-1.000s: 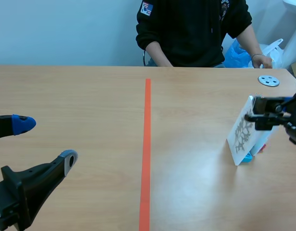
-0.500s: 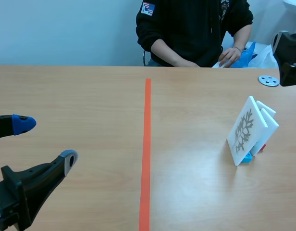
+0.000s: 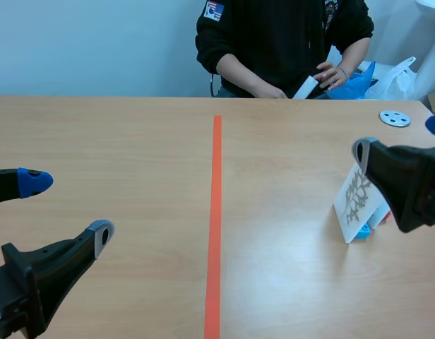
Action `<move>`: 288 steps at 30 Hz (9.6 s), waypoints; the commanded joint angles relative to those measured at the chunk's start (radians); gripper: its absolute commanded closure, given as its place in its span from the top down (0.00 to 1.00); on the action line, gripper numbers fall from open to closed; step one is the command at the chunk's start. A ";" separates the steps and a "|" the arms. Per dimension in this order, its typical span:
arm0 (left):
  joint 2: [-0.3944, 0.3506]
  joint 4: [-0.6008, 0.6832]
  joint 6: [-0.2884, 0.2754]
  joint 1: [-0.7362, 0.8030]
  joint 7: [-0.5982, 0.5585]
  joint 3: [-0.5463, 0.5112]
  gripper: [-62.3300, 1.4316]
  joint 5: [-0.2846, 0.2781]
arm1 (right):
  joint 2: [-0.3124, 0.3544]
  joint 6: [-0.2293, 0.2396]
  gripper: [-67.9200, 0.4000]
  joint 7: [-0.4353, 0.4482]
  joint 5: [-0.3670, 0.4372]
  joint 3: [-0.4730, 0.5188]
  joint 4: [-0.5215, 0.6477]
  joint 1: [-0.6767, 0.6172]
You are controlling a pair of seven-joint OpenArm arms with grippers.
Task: Sort the leaf by its shape. The table is split by an orange tape line. A compound leaf with several leaflets goes to the left side, a simple leaf with one blade goes to the right side. Return to the home posture when a red brick is placed on the table.
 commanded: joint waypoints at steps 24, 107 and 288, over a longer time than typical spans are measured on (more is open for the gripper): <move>0.005 0.021 -0.001 -0.003 -0.018 0.001 1.00 -0.006 | -0.053 -0.104 1.00 0.071 -0.171 -0.227 -0.002 -0.002; 0.307 -1.078 -0.064 -0.997 -0.388 0.701 0.48 0.399 | -0.053 -0.104 1.00 0.089 -0.166 -0.166 -0.001 0.000; 0.102 -0.097 -0.046 -0.177 0.085 0.041 1.00 -0.088 | -0.052 -0.096 1.00 0.063 -0.151 -0.122 -0.001 0.000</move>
